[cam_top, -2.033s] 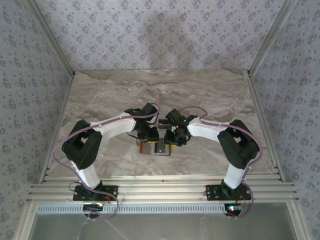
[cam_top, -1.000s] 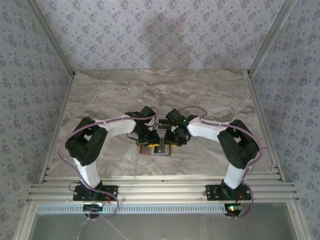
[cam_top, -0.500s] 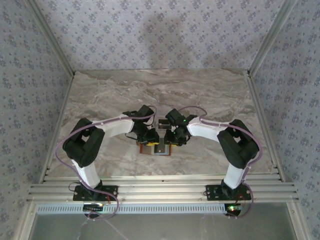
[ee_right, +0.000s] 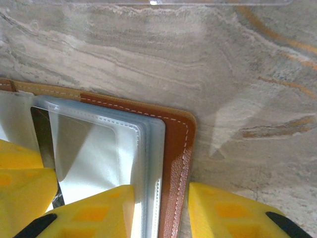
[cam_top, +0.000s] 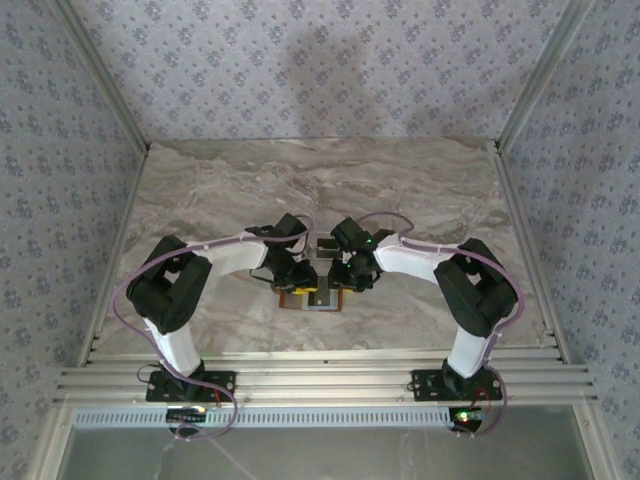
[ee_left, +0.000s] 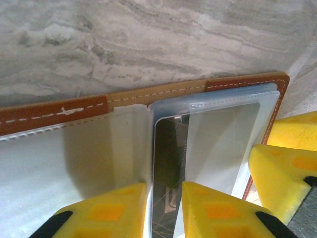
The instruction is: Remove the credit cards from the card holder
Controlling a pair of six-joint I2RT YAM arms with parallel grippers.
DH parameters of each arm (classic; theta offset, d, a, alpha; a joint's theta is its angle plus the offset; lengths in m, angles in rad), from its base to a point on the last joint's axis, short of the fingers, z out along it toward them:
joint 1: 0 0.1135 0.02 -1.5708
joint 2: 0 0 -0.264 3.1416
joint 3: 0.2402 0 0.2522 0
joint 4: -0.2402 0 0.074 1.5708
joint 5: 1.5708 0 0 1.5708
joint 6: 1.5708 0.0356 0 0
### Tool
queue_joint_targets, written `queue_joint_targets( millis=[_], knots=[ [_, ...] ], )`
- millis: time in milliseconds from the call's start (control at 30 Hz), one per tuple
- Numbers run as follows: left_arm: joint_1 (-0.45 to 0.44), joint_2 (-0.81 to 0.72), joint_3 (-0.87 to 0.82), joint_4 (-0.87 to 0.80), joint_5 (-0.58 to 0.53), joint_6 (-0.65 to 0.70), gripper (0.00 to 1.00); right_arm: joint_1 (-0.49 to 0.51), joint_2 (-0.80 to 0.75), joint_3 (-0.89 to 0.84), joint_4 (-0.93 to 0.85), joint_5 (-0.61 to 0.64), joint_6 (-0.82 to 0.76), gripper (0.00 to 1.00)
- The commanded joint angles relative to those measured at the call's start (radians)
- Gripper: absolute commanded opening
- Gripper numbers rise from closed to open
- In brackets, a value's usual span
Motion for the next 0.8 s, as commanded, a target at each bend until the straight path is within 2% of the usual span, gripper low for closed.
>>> queue_joint_targets(
  millis=[0,267,433,767],
  knots=[
    [0.007,0.015,-0.039,0.07,0.024,-0.002,0.27,-0.003,0.034,0.007,-0.054,0.015,-0.012,0.35],
    [0.02,0.02,-0.08,0.127,0.063,0.001,0.27,-0.003,0.043,0.008,-0.046,0.005,-0.01,0.33],
    [0.029,0.005,-0.121,0.203,0.102,-0.021,0.16,0.0,0.046,0.01,-0.045,0.006,-0.006,0.33],
    [0.054,-0.054,-0.15,0.176,0.092,-0.011,0.12,0.0,0.041,0.007,-0.056,0.014,-0.007,0.33]
  ],
)
